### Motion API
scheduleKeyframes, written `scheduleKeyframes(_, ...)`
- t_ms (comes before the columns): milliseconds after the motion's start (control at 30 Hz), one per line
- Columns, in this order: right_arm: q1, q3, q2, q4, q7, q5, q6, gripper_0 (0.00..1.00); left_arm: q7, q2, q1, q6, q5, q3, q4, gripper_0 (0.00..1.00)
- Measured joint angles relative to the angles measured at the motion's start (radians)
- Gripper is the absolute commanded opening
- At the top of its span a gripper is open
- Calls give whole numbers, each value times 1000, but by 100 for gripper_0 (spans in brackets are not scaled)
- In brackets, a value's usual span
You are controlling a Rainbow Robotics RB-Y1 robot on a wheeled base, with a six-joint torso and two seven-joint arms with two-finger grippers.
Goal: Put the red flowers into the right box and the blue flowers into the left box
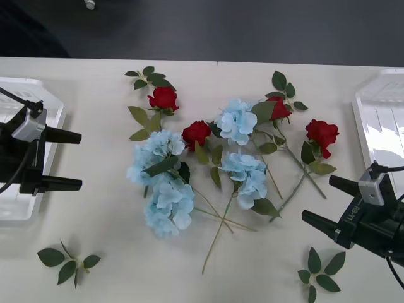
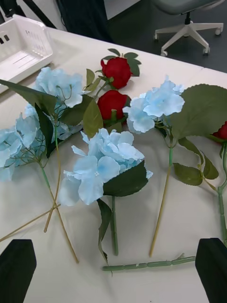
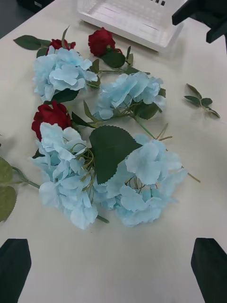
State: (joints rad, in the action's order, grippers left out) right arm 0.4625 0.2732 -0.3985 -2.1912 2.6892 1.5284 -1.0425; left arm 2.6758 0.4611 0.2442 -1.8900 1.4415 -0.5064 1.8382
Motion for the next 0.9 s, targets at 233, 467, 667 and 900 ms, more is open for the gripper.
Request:
scheduleKeyframes(233,0,3,0,50,0,18,-6,100,0,1,0,26,-23,3,0,100)
scheduleKeyframes(467,-17,45,-46,51,-1,74,-10,100,-8,8,0,122,-122,76,0,100)
scheduleKeyframes(667,-54,47,-145,51,-255,80,31,100,-349,8,0,209,-257,142,0,100)
scheduleKeyframes(900,-111,2,-221,51,-498,-3,81,100,-531,-17,0,277,-380,148,7,100)
